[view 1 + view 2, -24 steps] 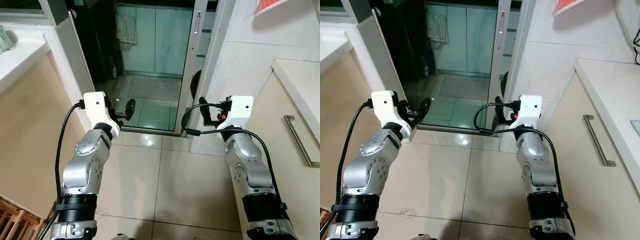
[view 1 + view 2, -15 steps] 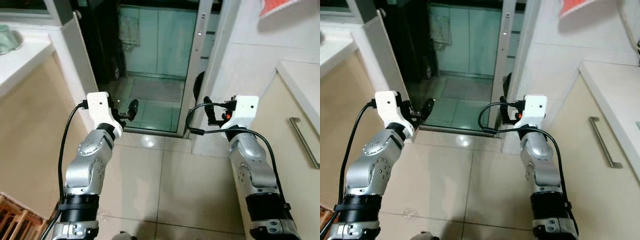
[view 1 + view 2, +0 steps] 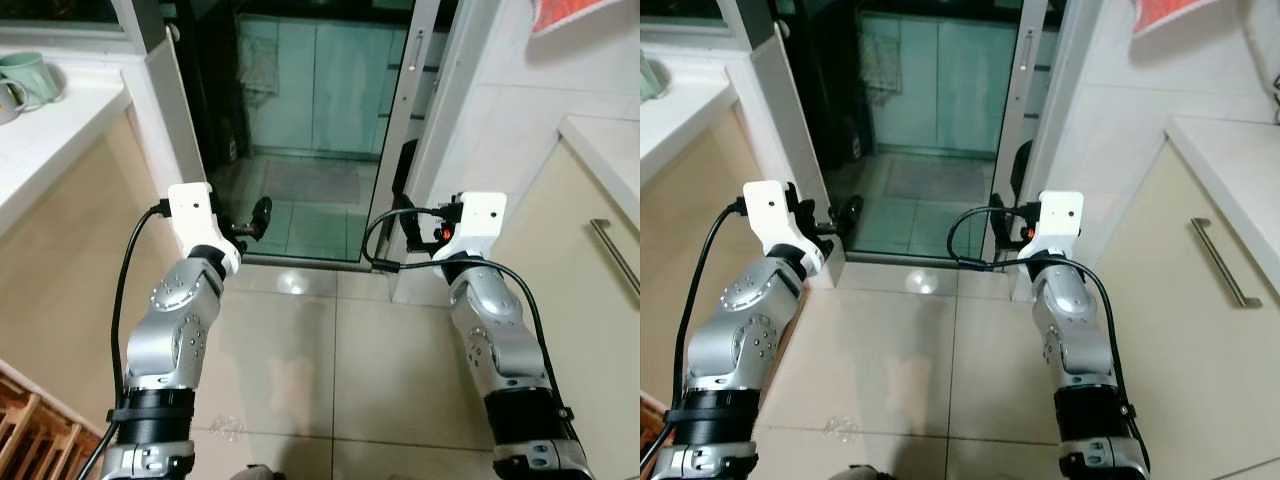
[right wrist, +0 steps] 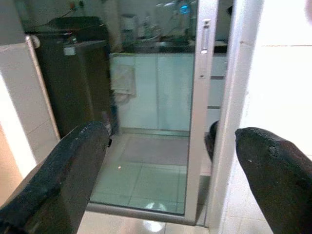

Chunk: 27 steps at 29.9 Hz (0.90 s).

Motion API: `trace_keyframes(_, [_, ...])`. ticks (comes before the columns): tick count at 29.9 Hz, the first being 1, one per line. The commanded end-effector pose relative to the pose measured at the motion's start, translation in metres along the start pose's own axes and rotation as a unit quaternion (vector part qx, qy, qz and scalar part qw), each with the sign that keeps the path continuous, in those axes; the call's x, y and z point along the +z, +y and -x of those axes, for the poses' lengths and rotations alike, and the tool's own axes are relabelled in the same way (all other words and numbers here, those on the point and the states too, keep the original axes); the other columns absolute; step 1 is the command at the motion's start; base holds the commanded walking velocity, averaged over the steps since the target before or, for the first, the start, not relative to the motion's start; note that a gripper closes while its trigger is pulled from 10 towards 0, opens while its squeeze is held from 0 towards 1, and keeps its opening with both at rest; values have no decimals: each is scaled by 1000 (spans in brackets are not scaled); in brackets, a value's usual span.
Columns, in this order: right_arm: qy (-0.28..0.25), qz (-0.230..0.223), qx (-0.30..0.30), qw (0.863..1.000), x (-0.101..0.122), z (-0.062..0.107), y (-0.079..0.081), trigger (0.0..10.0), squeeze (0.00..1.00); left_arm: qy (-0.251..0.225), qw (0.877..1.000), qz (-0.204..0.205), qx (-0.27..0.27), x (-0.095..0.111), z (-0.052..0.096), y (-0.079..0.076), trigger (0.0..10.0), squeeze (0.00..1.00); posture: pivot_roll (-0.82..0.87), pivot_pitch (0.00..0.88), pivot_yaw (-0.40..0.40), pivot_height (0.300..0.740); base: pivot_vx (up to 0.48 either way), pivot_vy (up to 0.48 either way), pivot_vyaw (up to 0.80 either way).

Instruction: Restocking fridge

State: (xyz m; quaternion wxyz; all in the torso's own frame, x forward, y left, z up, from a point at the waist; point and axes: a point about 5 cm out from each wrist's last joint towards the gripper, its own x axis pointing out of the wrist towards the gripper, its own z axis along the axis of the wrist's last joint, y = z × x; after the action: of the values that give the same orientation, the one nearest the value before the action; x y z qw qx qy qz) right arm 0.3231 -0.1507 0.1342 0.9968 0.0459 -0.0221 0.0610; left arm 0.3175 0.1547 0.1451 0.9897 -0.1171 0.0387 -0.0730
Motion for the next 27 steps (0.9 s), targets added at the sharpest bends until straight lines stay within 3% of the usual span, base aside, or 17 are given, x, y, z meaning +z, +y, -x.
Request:
trace_keyframes(1, [40, -23, 14, 999, -14, -20, 16, 10000, 0, 9, 983, -88, -164, -13, -29, -57, 10000, 0, -128, 0, 36, 740, 0, 480, 0])
trace_keyframes(14, [46, -16, 22, 999, -16, -19, 17, 10000, 0, 16, 983, -88, -161, -17, -28, -56, 10000, 0, -133, 0, 31, 740, 0, 478, 0])
trace_keyframes(20, [49, -13, 24, 998, -17, -20, 17, 10000, 0, 14, 987, -69, -143, -16, -31, -56, 10000, 0, -132, 0, 31, 740, 0, 0, 0])
trace_keyframes(27, [48, -15, 30, 998, -16, -22, 20, 10000, 0, 11, 988, -79, -132, -13, -34, -54, 10000, 0, -118, 0, 25, 740, -428, 0, 0])
